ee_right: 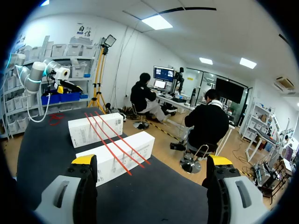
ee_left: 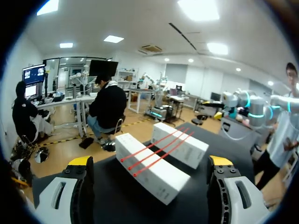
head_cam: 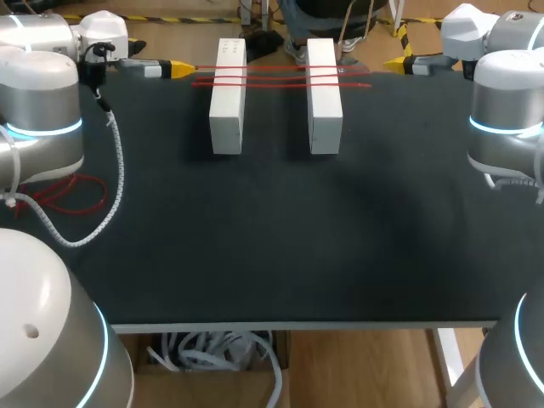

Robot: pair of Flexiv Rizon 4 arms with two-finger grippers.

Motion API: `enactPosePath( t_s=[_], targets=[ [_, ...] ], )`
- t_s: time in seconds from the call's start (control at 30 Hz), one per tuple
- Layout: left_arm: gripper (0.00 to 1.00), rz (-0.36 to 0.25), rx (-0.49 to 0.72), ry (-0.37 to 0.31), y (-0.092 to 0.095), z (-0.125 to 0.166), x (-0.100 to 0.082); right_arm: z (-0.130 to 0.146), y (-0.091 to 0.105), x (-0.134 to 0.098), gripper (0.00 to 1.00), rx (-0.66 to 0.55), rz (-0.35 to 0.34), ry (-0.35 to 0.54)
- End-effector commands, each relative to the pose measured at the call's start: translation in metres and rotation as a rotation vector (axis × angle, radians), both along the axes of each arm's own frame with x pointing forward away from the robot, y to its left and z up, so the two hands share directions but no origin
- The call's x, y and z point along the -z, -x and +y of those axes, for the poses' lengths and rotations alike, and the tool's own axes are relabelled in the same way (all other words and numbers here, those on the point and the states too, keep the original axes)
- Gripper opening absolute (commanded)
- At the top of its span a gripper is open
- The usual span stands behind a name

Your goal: Grab the tape and strap the tape.

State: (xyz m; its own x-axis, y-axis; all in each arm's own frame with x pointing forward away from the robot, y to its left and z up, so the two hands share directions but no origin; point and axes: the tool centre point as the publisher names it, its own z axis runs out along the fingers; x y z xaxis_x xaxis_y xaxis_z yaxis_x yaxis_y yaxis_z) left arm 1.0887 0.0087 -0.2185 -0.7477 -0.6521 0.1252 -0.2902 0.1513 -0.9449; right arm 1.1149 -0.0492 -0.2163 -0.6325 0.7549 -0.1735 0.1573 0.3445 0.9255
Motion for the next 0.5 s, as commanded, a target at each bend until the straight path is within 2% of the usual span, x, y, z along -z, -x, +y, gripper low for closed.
enactPosePath(
  t_s=[0.03,0.17,0.3,0.5],
  targets=[
    [1.00,-0.028,0.148,0.044,-0.010,0.007,0.010,-0.001,0.000,0.000,1.00,-0.001,0.000,-0.001],
    [1.00,-0.074,0.247,0.063,-0.014,0.001,0.013,-0.001,0.000,0.000,1.00,-0.001,0.000,-0.001],
    [1.00,-0.074,0.335,0.018,-0.016,-0.008,0.021,-0.001,0.000,0.000,1.00,-0.001,0.000,-0.001],
    [1.00,-0.102,0.414,0.026,-0.017,-0.018,0.034,-0.001,0.000,0.000,1.00,-0.001,0.000,-0.001]
  ],
)
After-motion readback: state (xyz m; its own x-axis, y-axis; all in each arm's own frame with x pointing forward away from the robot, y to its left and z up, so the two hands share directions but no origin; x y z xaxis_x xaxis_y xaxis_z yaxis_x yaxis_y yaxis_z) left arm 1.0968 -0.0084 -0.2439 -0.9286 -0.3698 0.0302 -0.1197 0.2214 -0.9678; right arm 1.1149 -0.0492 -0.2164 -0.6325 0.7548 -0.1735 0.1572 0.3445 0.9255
